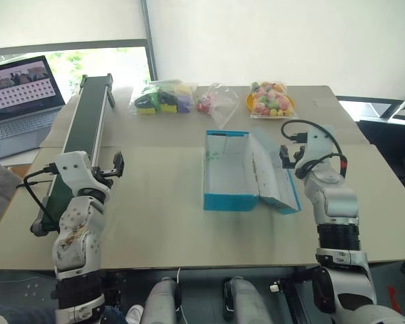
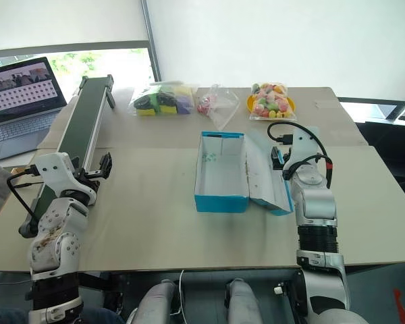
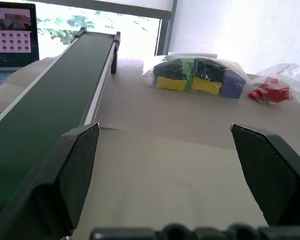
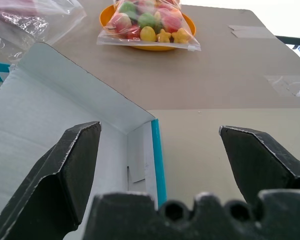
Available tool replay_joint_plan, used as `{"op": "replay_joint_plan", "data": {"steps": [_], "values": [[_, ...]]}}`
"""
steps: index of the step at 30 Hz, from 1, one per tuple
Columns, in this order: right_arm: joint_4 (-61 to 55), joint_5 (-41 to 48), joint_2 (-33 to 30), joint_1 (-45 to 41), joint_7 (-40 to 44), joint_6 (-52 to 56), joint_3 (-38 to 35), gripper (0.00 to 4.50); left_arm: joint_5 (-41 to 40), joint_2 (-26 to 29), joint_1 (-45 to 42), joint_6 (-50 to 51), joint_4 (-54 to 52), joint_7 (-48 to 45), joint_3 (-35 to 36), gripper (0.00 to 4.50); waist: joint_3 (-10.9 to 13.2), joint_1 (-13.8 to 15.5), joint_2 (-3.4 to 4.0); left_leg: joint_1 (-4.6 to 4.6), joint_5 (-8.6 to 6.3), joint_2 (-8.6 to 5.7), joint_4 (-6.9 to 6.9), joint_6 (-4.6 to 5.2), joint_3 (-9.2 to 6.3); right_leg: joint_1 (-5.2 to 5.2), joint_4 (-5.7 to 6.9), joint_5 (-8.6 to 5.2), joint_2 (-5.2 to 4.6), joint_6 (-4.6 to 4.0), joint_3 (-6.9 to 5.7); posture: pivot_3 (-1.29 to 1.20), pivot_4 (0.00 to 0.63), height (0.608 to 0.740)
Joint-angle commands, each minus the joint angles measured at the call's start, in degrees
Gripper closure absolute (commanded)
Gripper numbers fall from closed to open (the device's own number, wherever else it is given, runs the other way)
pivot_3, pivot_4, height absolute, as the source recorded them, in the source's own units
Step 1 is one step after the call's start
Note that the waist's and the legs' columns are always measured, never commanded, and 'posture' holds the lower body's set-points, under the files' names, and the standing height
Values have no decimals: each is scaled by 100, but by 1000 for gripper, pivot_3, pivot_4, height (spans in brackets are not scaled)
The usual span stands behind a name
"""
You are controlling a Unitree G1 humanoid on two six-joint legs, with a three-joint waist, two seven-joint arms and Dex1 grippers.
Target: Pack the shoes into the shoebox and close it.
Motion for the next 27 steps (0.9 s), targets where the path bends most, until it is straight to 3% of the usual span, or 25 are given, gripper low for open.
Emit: {"op": "replay_joint_plan", "data": {"steps": [1, 8, 11, 14, 20, 27], "values": [[-40, -15, -73, -148, 57, -83, -11, 65, -7, 38, -34, -52, -200, 44, 66, 0, 0, 0, 0, 0, 0, 0, 0, 0, 0, 0, 0, 0, 0, 0, 0, 0, 150, 681], [-7, -185, -373, -134, 538, -251, 358, 65, -34, 20, 71, -72, -100, 124, 208, 0, 0, -7, 0, 0, 0, 0, 1, 0, 0, 1, 0, 0, 0, 0, 0, 0, 150, 681], [-110, -230, -598, -66, 1189, -553, 765, 65, -72, 0, 80, -38, -161, 144, 216, 0, 0, -7, 0, 0, 0, 0, 2, 0, 0, 2, 0, 0, 0, 0, 0, 0, 150, 681], [-672, 398, -541, 10, 2445, -751, 1147, 65, -154, -6, 76, -4, -136, 187, 308, 0, 0, -27, 0, 1, 0, 1, 2, 0, -2, 1, 0, 0, 2, 0, -1, 0, 150, 681], [-2145, 1988, -532, 228, 4126, 135, 1386, 65, -231, 112, 84, 159, -193, 231, 417, 0, 1, -4, -3, 2, 1, 11, 4, 1, -18, 5, 1, 0, 20, 0, 0, 0, 150, 681], [-2102, 1781, -662, -26, 4662, 20, 2114, 65, -251, 345, 138, 489, -22, 271, 706, 0, -7, 54, -21, 11, -8, 13, 17, -12, -34, 41, -19, -21, 13, -37, -23, 0, 150, 681]]}}
